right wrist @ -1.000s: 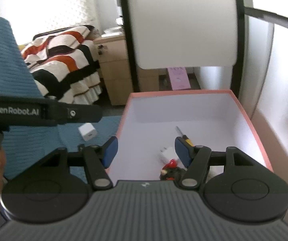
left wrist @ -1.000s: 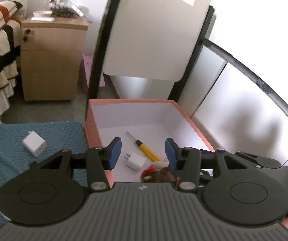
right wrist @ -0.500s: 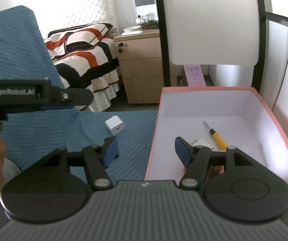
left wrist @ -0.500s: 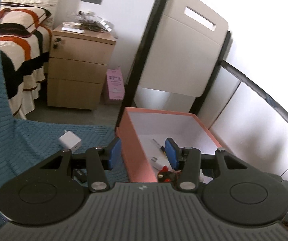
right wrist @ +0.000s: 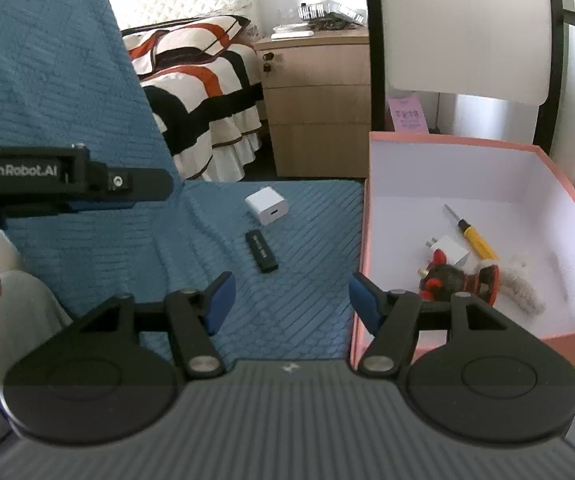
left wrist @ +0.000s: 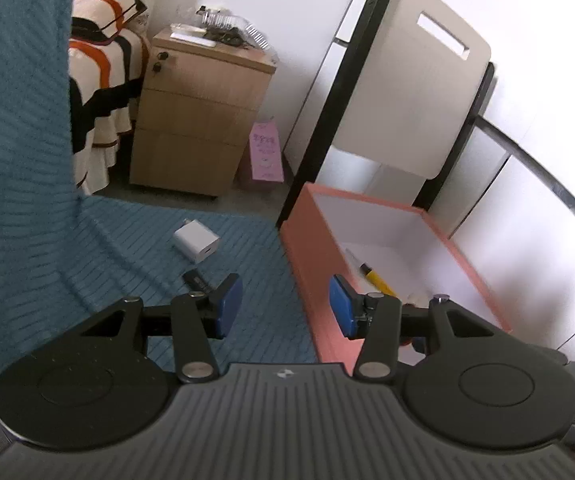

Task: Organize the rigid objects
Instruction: 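Move both tools back to the second white charger and black USB stick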

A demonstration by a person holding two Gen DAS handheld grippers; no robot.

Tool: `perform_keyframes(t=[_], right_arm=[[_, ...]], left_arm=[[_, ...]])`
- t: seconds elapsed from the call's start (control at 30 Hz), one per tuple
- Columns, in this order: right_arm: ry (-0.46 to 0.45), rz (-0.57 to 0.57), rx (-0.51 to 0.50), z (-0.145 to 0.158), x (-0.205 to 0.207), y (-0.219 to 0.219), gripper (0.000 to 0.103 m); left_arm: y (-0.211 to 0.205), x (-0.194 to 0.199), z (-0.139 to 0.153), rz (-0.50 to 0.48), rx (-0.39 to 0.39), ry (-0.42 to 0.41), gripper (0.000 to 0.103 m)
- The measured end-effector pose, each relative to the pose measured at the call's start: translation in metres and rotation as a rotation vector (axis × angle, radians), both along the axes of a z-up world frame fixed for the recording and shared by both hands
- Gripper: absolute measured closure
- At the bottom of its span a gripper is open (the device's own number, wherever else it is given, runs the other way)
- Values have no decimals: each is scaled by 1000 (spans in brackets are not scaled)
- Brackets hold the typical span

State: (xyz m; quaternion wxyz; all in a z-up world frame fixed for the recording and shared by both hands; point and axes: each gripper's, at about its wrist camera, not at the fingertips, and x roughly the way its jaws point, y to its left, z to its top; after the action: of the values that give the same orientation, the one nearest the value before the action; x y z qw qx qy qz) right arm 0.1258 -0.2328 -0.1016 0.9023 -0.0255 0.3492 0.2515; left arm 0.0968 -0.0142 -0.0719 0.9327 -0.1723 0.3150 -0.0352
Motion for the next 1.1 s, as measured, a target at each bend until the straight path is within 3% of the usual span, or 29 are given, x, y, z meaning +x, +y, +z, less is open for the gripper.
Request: perform_keyframes(t=[0.4, 0.67, 1.1], right_arm=[[31, 36, -24, -23, -22, 27, 38], [28, 23, -42, -42, -9, 38, 38], [36, 41, -46, -60, 29, 56, 38]], left_arm=[[20, -18, -38, 19, -8, 52, 49], [34, 15, -71, 33, 8, 85, 49], [59, 77, -100, 23, 30, 141, 49]])
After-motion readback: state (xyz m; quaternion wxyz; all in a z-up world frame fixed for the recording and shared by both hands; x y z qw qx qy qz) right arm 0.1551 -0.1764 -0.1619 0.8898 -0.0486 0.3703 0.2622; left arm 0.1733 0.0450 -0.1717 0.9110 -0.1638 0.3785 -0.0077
